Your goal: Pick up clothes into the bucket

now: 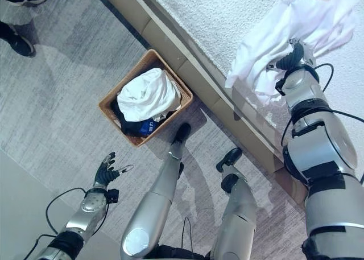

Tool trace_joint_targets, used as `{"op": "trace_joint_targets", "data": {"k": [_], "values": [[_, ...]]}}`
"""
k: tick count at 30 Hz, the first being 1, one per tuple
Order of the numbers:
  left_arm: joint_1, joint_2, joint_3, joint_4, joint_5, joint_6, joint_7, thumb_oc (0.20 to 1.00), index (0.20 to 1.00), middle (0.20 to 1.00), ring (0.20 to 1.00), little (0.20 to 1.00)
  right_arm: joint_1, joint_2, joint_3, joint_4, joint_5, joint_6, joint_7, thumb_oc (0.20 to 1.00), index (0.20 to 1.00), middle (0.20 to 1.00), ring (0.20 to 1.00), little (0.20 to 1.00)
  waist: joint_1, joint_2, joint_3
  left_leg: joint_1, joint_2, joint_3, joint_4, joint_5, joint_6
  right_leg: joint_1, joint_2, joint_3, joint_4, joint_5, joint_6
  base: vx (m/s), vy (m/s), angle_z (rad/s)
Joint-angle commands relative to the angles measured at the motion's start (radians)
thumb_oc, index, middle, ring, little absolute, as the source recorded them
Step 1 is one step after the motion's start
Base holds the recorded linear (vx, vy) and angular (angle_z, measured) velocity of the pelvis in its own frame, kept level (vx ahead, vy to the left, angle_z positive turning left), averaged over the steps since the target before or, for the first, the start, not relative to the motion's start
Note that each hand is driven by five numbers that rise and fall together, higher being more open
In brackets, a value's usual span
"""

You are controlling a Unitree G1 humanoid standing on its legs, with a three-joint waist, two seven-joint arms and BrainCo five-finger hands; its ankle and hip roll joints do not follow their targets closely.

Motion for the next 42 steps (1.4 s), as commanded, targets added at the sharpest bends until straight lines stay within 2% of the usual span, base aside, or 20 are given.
{"op": "trace_joint_targets", "data": {"k": [1,9,13,16,17,23,24,26,28,32,33,36,42], "values": [[-0.006,0.006,-0.002,0.011,-0.037,0.003,-0.026,1.0,1.0,1.0,1.0,1.0,0.03,-0.04,0.068,0.002,-0.049,0.004,0.071,0.2,0.2,0.2,0.2,0.2,-0.009,0.059,-0.011,-0.017,-0.01,0.033,0.009,-0.027,0.055,0.056,0.014,0.044,0.002,-0.036,0.075,0.0,0.0,0.0],[-0.045,0.0,-0.014,-0.004,-0.037,-0.001,-0.015,1.0,1.0,1.0,1.0,1.0,0.009,-0.036,0.068,-0.082,-0.001,-0.026,0.017,0.2,0.2,0.2,0.2,0.2,-0.034,0.039,-0.011,0.004,0.001,0.054,0.0,-0.029,0.052,0.07,0.029,0.067,-0.029,-0.024,0.075,-0.01,0.008,-0.02],[-0.052,0.01,-0.001,-0.003,-0.021,-0.004,0.0,1.0,1.0,1.0,1.0,1.0,-0.005,-0.024,0.08,-0.208,0.022,-0.046,-0.019,0.2,0.2,0.2,0.2,0.2,-0.066,0.009,-0.011,0.057,0.016,0.087,-0.004,-0.038,0.05,0.113,0.043,0.091,-0.062,-0.008,0.077,-0.03,0.05,-0.15],[-0.046,0.022,0.015,-0.031,-0.011,-0.011,0.003,1.0,1.0,1.0,1.0,1.0,0.002,-0.037,0.088,-0.331,0.018,-0.056,-0.034,0.2,0.2,0.2,0.2,0.2,-0.094,-0.013,-0.011,0.122,0.028,0.116,-0.012,-0.049,0.049,0.173,0.055,0.107,-0.096,0.007,0.081,-0.05,0.048,-0.27],[-0.048,0.028,0.023,-0.043,-0.009,-0.013,0.003,1.0,1.0,1.0,1.0,1.0,-0.003,-0.046,0.088,-0.362,0.017,-0.058,-0.034,0.2,0.2,0.2,0.2,0.2,-0.101,-0.017,-0.011,0.124,0.029,0.124,-0.025,-0.018,0.052,0.177,0.056,0.098,-0.117,0.041,0.074,-0.1,0.079,-0.28],[-0.052,0.082,0.052,-0.149,0.007,-0.03,-0.011,1.0,1.0,1.0,1.0,1.0,0.016,-0.112,0.094,-0.541,0.042,-0.076,-0.01,0.2,0.2,0.2,0.2,0.2,-0.147,-0.04,-0.011,0.288,0.049,0.17,-0.072,-0.026,0.049,0.323,0.072,0.121,-0.184,0.061,0.084,-0.01,0.038,-0.35],[-0.063,0.109,0.058,-0.184,0.014,-0.034,-0.02,1.0,1.0,1.0,1.0,1.0,0.016,-0.124,0.097,-0.611,0.055,-0.084,0.003,0.2,0.2,0.2,0.2,0.2,-0.167,-0.048,-0.017,0.349,0.056,0.186,-0.092,-0.027,0.047,0.376,0.08,0.13,-0.208,0.067,0.086,0.04,0.017,-0.26],[-0.07,0.119,0.065,-0.214,0.008,-0.037,-0.024,1.0,1.0,1.0,1.0,1.0,0.024,-0.137,0.098,-0.649,0.055,-0.084,0.011,0.2,0.2,0.2,0.2,0.2,-0.179,-0.053,-0.038,0.38,0.061,0.194,-0.108,-0.028,0.045,0.404,0.087,0.132,-0.227,0.07,0.087,0.06,0.012,-0.26],[-0.095,0.132,0.066,-0.278,0.003,-0.04,-0.04,1.0,1.0,1.0,1.0,1.0,0.065,-0.17,0.082,-0.745,0.064,-0.086,0.028,0.2,0.2,0.2,0.2,0.2,-0.207,-0.055,-0.09,0.441,0.07,0.21,-0.142,-0.026,0.041,0.458,0.097,0.135,-0.266,0.081,0.091,0.07,-0.01,-0.4],[-0.141,0.134,0.047,-0.346,0.012,-0.034,-0.059,1.0,1.0,1.0,1.0,1.0,0.112,-0.179,0.06,-0.834,0.081,-0.085,0.05,0.2,0.2,0.2,0.2,0.2,-0.238,-0.053,-0.157,0.522,0.085,0.231,-0.197,-0.019,0.035,0.532,0.115,0.139,-0.319,0.088,0.093,0.06,-0.014,-0.18],[-0.141,0.135,0.047,-0.346,0.012,-0.034,-0.059,1.0,1.0,1.0,1.0,1.0,0.112,-0.179,0.06,-0.834,0.081,-0.085,0.05,0.2,0.2,0.2,0.2,0.2,-0.239,-0.053,-0.157,0.522,0.085,0.231,-0.197,-0.019,0.035,0.532,0.115,0.139,-0.32,0.088,0.093,0.06,-0.016,-0.29],[-0.178,0.139,0.02,-0.435,0.068,-0.015,-0.081,1.0,1.0,1.0,1.0,1.0,0.172,-0.218,0.03,-0.97,0.097,-0.082,0.084,0.2,0.2,0.2,0.2,0.2,-0.271,-0.046,-0.221,0.589,0.105,0.253,-0.251,-0.012,0.029,0.586,0.133,0.144,-0.366,0.089,0.097,0.08,-0.019,-0.16],[-0.228,0.111,-0.028,-0.503,0.067,-0.001,-0.122,1.0,1.0,1.0,1.0,1.0,0.202,-0.243,0.032,-1.106,0.129,-0.084,0.137,0.2,0.2,0.2,0.2,0.2,-0.306,-0.047,-0.297,0.665,0.122,0.3,-0.283,-0.015,0.027,0.654,0.162,0.171,-0.438,0.105,0.099,0.05,-0.022,-0.18]]}}
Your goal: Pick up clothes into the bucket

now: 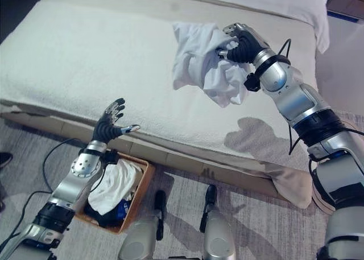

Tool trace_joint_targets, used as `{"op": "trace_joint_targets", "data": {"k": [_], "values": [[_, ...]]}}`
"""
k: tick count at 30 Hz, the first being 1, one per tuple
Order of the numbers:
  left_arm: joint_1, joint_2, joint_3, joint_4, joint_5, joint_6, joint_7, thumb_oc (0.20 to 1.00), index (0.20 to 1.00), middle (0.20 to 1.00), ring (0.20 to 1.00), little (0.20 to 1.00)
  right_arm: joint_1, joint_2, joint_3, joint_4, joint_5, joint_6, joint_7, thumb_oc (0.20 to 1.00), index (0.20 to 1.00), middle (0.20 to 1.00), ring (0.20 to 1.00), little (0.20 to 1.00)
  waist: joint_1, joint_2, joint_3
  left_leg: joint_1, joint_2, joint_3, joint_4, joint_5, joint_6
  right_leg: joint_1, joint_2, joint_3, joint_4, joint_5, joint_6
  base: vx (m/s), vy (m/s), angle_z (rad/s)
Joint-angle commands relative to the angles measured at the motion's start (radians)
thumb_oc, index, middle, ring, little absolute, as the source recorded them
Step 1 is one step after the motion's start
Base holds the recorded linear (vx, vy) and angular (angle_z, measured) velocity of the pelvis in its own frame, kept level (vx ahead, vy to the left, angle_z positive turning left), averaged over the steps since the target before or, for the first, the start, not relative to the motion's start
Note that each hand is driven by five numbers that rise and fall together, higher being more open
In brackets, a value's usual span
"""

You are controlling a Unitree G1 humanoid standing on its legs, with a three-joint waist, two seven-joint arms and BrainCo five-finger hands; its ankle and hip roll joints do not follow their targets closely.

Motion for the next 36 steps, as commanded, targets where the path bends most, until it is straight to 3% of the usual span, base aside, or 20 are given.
{"op": "trace_joint_targets", "data": {"k": [1,5,13,19,24,32,33,34,35,36], "values": [[-0.006,-0.006,-0.038,-0.041,0.052,-0.029,-0.022,1.0,1.0,1.0,1.0,1.0,-0.037,-0.024,-0.021,-0.057,0.055,-0.036,0.008,0.2,0.2,0.2,0.2,0.2,0.007,-0.029,-0.102,-0.011,-0.002,0.026,0.017,-0.018,-0.023,0.05,-0.004,-0.006,0.064,-0.109,0.058,0.06,-0.023,-0.22],[-0.038,-0.015,-0.059,-0.047,0.066,-0.017,-0.033,1.0,1.0,1.0,1.0,1.0,-0.054,-0.031,0.018,-0.124,0.09,-0.037,0.053,0.2,0.2,0.2,0.2,0.2,-0.006,-0.033,-0.146,0.035,0.014,0.058,0.016,-0.036,-0.025,0.092,0.01,0.022,0.035,-0.107,0.058,0.07,-0.031,-0.35],[-0.181,-0.126,-0.156,0.019,0.036,-0.006,-0.018,1.0,1.0,1.0,1.0,1.0,-0.002,0.009,0.028,-0.236,0.248,-0.053,0.105,0.2,0.2,0.2,0.2,0.2,-0.026,-0.031,-0.213,0.105,0.026,0.074,0.006,-0.051,-0.032,0.179,0.022,0.024,0.003,-0.126,0.051,0.07,-0.04,-0.1],[-0.257,-0.214,-0.228,0.046,-0.105,-0.005,-0.008,1.0,1.0,1.0,1.0,1.0,0.021,0.025,0.065,-0.323,0.354,-0.059,0.145,0.2,0.2,0.2,0.2,0.2,-0.032,-0.032,-0.249,0.137,0.031,0.071,-0.007,-0.054,-0.033,0.22,0.031,0.017,-0.021,-0.131,0.047,0.04,-0.019,0.02],[-0.291,-0.269,-0.291,0.05,-0.205,0.009,-0.014,1.0,1.0,1.0,1.0,1.0,0.098,0.067,0.077,-0.358,0.631,-0.035,0.205,0.2,0.2,0.2,0.2,0.2,-0.031,-0.038,-0.26,0.147,0.032,0.063,-0.011,-0.053,-0.036,0.241,0.032,0.004,-0.029,-0.134,0.043,0.0,0.0,0.0],[-0.289,-0.261,-0.347,-0.007,-0.421,0.009,-0.074,1.0,1.0,1.0,1.0,1.0,0.158,0.063,0.098,-0.372,0.777,-0.037,0.229,0.2,0.2,0.2,0.2,0.2,-0.031,-0.041,-0.275,0.165,0.031,0.054,-0.014,-0.058,-0.038,0.268,0.031,-0.004,-0.037,-0.138,0.042,0.01,0.001,0.03],[-0.282,-0.256,-0.348,-0.015,-0.445,0.007,-0.086,0.903,0.903,0.903,0.903,0.903,0.168,0.068,0.09,-0.369,0.782,-0.042,0.227,0.2,0.2,0.2,0.2,0.2,-0.031,-0.042,-0.278,0.167,0.032,0.054,-0.015,-0.059,-0.038,0.27,0.031,-0.003,-0.039,-0.138,0.042,0.01,0.005,0.04],[-0.271,-0.254,-0.346,-0.018,-0.465,0.007,-0.093,0.495,0.495,0.495,0.495,0.495,0.175,0.071,0.085,-0.367,0.781,-0.042,0.227,0.2,0.2,0.2,0.2,0.2,-0.031,-0.043,-0.28,0.168,0.03,0.054,-0.016,-0.06,-0.038,0.271,0.031,-0.003,-0.039,-0.139,0.042,0.0,0.0,0.0],[-0.261,-0.254,-0.348,-0.019,-0.486,0.009,-0.104,0.316,0.316,0.316,0.316,0.316,0.182,0.072,0.077,-0.363,0.78,-0.046,0.224,0.2,0.2,0.2,0.2,0.2,-0.031,-0.042,-0.283,0.169,0.03,0.054,-0.017,-0.06,-0.037,0.273,0.031,-0.003,-0.04,-0.139,0.042,0.0,0.0,0.0],[-0.25,-0.253,-0.348,-0.022,-0.498,0.012,-0.113,0.2,0.2,0.2,0.2,0.2,0.193,0.076,0.067,-0.36,0.778,-0.048,0.221,0.2,0.2,0.2,0.2,0.2,-0.032,-0.043,-0.286,0.171,0.031,0.054,-0.017,-0.061,-0.038,0.274,0.03,-0.004,-0.039,-0.14,0.042,0.0,0.0,0.0]]}}
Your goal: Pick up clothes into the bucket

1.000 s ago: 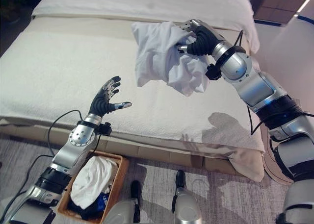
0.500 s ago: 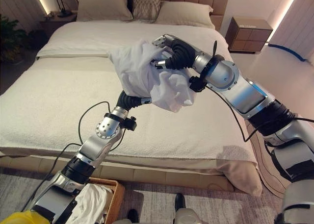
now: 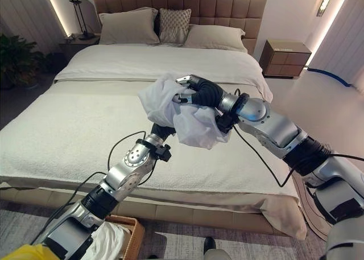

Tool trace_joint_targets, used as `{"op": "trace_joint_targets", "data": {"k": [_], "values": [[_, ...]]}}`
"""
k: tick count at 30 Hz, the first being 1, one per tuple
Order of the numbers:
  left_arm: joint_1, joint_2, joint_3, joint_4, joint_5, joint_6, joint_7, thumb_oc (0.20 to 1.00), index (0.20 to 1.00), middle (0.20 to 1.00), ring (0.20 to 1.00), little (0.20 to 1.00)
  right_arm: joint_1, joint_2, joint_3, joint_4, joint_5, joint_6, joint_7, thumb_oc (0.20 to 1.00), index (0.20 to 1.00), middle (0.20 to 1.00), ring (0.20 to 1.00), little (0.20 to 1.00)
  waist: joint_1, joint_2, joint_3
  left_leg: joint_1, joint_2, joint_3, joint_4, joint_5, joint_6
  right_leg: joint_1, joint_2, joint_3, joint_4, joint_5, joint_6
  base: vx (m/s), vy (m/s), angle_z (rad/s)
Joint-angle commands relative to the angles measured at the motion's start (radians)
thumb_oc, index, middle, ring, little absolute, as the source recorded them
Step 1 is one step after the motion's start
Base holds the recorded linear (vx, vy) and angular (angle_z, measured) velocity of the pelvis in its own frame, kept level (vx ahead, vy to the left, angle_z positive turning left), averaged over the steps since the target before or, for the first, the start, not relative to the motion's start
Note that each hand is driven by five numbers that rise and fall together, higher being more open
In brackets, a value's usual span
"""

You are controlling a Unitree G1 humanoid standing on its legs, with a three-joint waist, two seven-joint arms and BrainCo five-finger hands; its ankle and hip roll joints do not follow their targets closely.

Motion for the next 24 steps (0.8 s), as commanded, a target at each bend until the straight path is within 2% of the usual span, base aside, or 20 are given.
{"op": "trace_joint_targets", "data": {"k": [1,2,4,5,14,16,17,19,20,21,22,23,24], "values": [[-0.051,-0.021,-0.038,-0.025,-0.099,-0.035,-0.057,0.2,0.2,0.2,0.2,0.2,0.005,0.054,-0.04,-0.065,0.068,-0.073,0.009,0.222,0.222,0.222,0.222,0.222,0.016,-0.059,-0.054,-0.049,-0.02,-0.015,0.068,-0.043,-0.012,0.077,-0.033,-0.044,0.065,-0.138,0.046,0.0,0.0,0.0],[-0.041,-0.021,-0.037,-0.026,-0.108,-0.033,-0.065,0.2,0.2,0.2,0.2,0.2,0.015,0.055,-0.049,-0.065,0.07,-0.074,0.008,0.382,0.382,0.382,0.382,0.382,0.014,-0.06,-0.055,-0.048,-0.021,-0.015,0.067,-0.044,-0.012,0.078,-0.033,-0.044,0.064,-0.138,0.046,0.0,0.0,0.0],[-0.018,-0.02,-0.033,-0.029,-0.119,-0.028,-0.079,0.2,0.2,0.2,0.2,0.2,0.037,0.054,-0.073,-0.066,0.059,-0.075,0.003,0.624,0.624,0.624,0.624,0.624,0.012,-0.06,-0.061,-0.044,-0.022,-0.013,0.063,-0.045,-0.01,0.082,-0.035,-0.044,0.062,-0.138,0.047,0.0,0.0,0.0],[-0.009,-0.018,-0.027,-0.033,-0.122,-0.029,-0.081,0.2,0.2,0.2,0.2,0.2,0.048,0.054,-0.087,-0.068,0.053,-0.076,0.0,1.0,1.0,1.0,1.0,1.0,0.011,-0.06,-0.062,-0.043,-0.022,-0.013,0.063,-0.046,-0.01,0.082,-0.036,-0.044,0.063,-0.138,0.047,0.0,0.0,0.0],[0.067,-0.017,0.01,-0.038,-0.127,-0.022,-0.094,0.2,0.2,0.2,0.2,0.2,0.162,0.07,-0.214,-0.081,0.004,-0.087,-0.038,1.0,1.0,1.0,1.0,1.0,0.005,-0.056,-0.067,-0.038,-0.029,-0.014,0.06,-0.053,-0.002,0.082,-0.042,-0.04,0.07,-0.141,0.05,0.0,0.0,0.0],[0.105,-0.017,0.042,-0.036,-0.112,-0.019,-0.094,0.2,0.2,0.2,0.2,0.2,0.246,0.115,-0.332,-0.083,-0.063,-0.109,-0.094,1.0,1.0,1.0,1.0,1.0,0.001,-0.05,-0.066,-0.038,-0.032,-0.015,0.062,-0.058,0.002,0.082,-0.045,-0.039,0.074,-0.143,0.052,0.01,0.017,0.01],[0.133,-0.032,0.062,-0.035,-0.11,-0.018,-0.087,0.2,0.2,0.2,0.2,0.2,0.329,0.193,-0.421,-0.078,-0.089,-0.122,-0.135,1.0,1.0,1.0,1.0,1.0,0.001,-0.047,-0.065,-0.036,-0.034,-0.018,0.062,-0.06,0.007,0.084,-0.045,-0.039,0.077,-0.146,0.052,0.0,0.0,0.0],[0.134,-0.031,0.06,-0.035,-0.11,-0.018,-0.086,0.2,0.2,0.2,0.2,0.2,0.332,0.194,-0.423,-0.08,-0.09,-0.121,-0.135,1.0,1.0,1.0,1.0,1.0,0.001,-0.049,-0.066,-0.036,-0.034,-0.018,0.062,-0.061,0.007,0.084,-0.046,-0.039,0.077,-0.146,0.052,0.0,0.0,0.0],[0.185,-0.051,0.1,-0.034,-0.08,-0.013,-0.076,0.2,0.2,0.2,0.2,0.2,0.452,0.304,-0.513,-0.084,-0.154,-0.123,-0.174,1.0,1.0,1.0,1.0,1.0,0.002,-0.048,-0.065,-0.036,-0.037,-0.021,0.063,-0.065,0.012,0.083,-0.049,-0.042,0.085,-0.151,0.052,0.0,0.0,0.0],[0.186,-0.05,0.099,-0.035,-0.08,-0.013,-0.075,0.2,0.2,0.2,0.2,0.2,0.456,0.305,-0.515,-0.086,-0.155,-0.122,-0.175,1.0,1.0,1.0,1.0,1.0,0.002,-0.049,-0.066,-0.036,-0.037,-0.021,0.063,-0.065,0.012,0.083,-0.049,-0.042,0.085,-0.152,0.052,0.0,0.0,0.0],[0.204,-0.057,0.114,-0.035,-0.069,-0.011,-0.071,0.2,0.2,0.2,0.2,0.2,0.496,0.327,-0.553,-0.098,-0.207,-0.13,-0.201,1.0,1.0,1.0,1.0,1.0,0.0,-0.047,-0.066,-0.036,-0.039,-0.022,0.063,-0.067,0.015,0.083,-0.05,-0.041,0.09,-0.154,0.052,0.02,0.022,0.04],[0.229,-0.063,0.14,-0.031,-0.04,-0.012,-0.065,0.2,0.2,0.2,0.2,0.2,0.556,0.364,-0.612,-0.116,-0.349,-0.141,-0.247,1.0,1.0,1.0,1.0,1.0,-0.002,-0.045,-0.068,-0.037,-0.042,-0.026,0.065,-0.072,0.02,0.082,-0.052,-0.041,0.098,-0.16,0.052,0.02,0.022,0.05],[0.231,-0.063,0.139,-0.031,-0.04,-0.012,-0.065,0.2,0.2,0.2,0.2,0.2,0.559,0.365,-0.613,-0.119,-0.351,-0.14,-0.249,1.0,1.0,1.0,1.0,1.0,-0.002,-0.046,-0.069,-0.036,-0.042,-0.026,0.065,-0.073,0.02,0.082,-0.052,-0.041,0.098,-0.16,0.053,0.02,0.015,0.07]]}}
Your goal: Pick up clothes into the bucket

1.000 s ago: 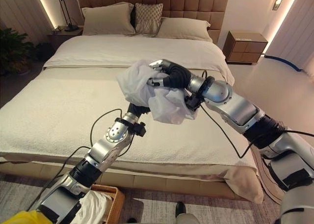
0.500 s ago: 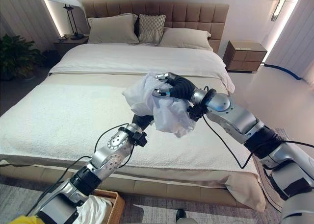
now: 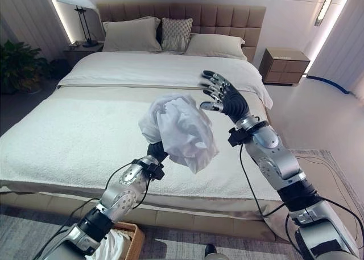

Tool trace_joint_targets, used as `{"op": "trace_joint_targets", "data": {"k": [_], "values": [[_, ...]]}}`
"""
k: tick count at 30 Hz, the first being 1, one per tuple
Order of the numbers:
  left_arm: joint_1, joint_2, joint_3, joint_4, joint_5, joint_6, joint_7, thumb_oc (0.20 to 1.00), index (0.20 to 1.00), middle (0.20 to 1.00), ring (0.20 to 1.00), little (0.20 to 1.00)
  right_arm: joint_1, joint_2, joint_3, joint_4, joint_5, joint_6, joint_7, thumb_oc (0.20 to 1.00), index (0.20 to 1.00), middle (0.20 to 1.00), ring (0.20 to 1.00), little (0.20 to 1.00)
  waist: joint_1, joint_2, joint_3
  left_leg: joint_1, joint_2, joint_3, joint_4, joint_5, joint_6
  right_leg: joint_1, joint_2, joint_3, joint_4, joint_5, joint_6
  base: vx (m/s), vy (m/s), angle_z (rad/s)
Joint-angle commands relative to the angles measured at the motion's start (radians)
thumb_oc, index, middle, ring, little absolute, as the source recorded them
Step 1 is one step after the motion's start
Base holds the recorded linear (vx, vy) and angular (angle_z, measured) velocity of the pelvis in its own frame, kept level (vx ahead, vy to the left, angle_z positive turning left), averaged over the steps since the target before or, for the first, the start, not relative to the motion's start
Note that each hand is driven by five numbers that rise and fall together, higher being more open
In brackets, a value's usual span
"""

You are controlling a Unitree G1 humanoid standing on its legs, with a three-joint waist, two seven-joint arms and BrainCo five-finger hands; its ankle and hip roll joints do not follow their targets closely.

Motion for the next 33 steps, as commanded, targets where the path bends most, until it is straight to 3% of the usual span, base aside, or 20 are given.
{"op": "trace_joint_targets", "data": {"k": [1,2,7,12,16,23,27,30,33], "values": [[-0.059,-0.005,0.042,-0.025,0.05,-0.052,-0.003,0.2,0.2,0.2,0.2,0.2,-0.033,0.01,-0.062,-0.041,-0.176,-0.075,-0.071,1.0,1.0,1.0,1.0,1.0,0.003,-0.04,-0.039,-0.068,-0.036,-0.014,0.093,-0.071,0.01,0.053,-0.042,-0.028,0.109,-0.151,0.05,0.02,0.021,0.07],[-0.027,0.003,0.075,-0.03,0.104,-0.059,0.009,0.2,0.2,0.2,0.2,0.2,0.041,0.04,-0.127,-0.05,-0.347,-0.089,-0.132,1.0,1.0,1.0,1.0,1.0,-0.002,-0.036,-0.038,-0.067,-0.041,-0.017,0.096,-0.076,0.016,0.051,-0.043,-0.024,0.121,-0.158,0.05,0.02,0.029,0.08],[0.092,0.029,0.159,-0.076,0.197,-0.067,0.015,0.2,0.2,0.2,0.2,0.2,0.264,0.135,-0.216,-0.036,-0.579,-0.098,-0.219,1.0,1.0,1.0,1.0,1.0,-0.005,-0.031,-0.022,-0.075,-0.046,-0.023,0.103,-0.082,0.025,0.037,-0.046,-0.021,0.134,-0.163,0.053,0.0,0.014,0.02],[0.21,0.065,0.252,-0.126,0.279,-0.085,0.017,0.2,0.2,0.2,0.2,0.2,0.449,0.22,-0.21,0.091,-0.534,-0.101,-0.19,1.0,1.0,1.0,1.0,1.0,-0.009,-0.034,-0.002,-0.091,-0.049,-0.022,0.11,-0.082,0.027,0.016,-0.048,-0.016,0.144,-0.163,0.054,-0.02,0.016,-0.02],[0.291,0.095,0.352,-0.15,0.345,-0.122,0.031,0.2,0.2,0.2,0.2,0.2,0.546,0.232,-0.169,0.279,-0.537,-0.086,-0.147,1.0,1.0,1.0,1.0,1.0,-0.007,-0.038,0.037,-0.114,-0.056,-0.02,0.128,-0.087,0.029,-0.008,-0.049,-0.007,0.151,-0.158,0.055,-0.05,0.021,0.0],[0.371,0.133,0.472,-0.142,0.404,-0.199,0.078,0.2,0.2,0.2,0.2,0.2,0.51,0.23,-0.123,0.629,-0.597,-0.081,-0.169,1.0,1.0,1.0,1.0,1.0,0.024,-0.045,0.113,-0.222,-0.065,-0.035,0.206,-0.09,0.029,-0.093,-0.058,-0.002,0.186,-0.146,0.058,-0.12,0.011,-0.01],[0.399,0.151,0.552,-0.05,0.443,-0.234,0.156,0.2,0.2,0.2,0.2,0.2,0.453,0.214,-0.138,0.858,-0.645,-0.064,-0.228,1.0,1.0,1.0,1.0,1.0,0.057,-0.043,0.193,-0.325,-0.076,-0.07,0.281,-0.094,0.032,-0.18,-0.073,-0.008,0.255,-0.149,0.053,-0.11,0.022,0.09],[0.406,0.157,0.582,-0.001,0.457,-0.237,0.19,0.2,0.2,0.2,0.2,0.2,0.438,0.205,-0.145,0.896,-0.648,-0.065,-0.243,1.0,1.0,1.0,1.0,1.0,0.066,-0.041,0.222,-0.379,-0.083,-0.086,0.316,-0.092,0.04,-0.234,-0.083,-0.006,0.303,-0.152,0.047,-0.11,0.034,0.17],[0.38,0.202,0.641,0.17,0.586,-0.237,0.32,0.2,0.2,0.2,0.2,0.2,0.416,0.183,-0.143,0.935,-0.649,-0.077,-0.266,1.0,1.0,1.0,1.0,1.0,0.089,-0.049,0.32,-0.506,-0.1,-0.103,0.44,-0.116,0.055,-0.348,-0.113,-0.006,0.424,-0.18,0.03,-0.15,0.016,0.18]]}}
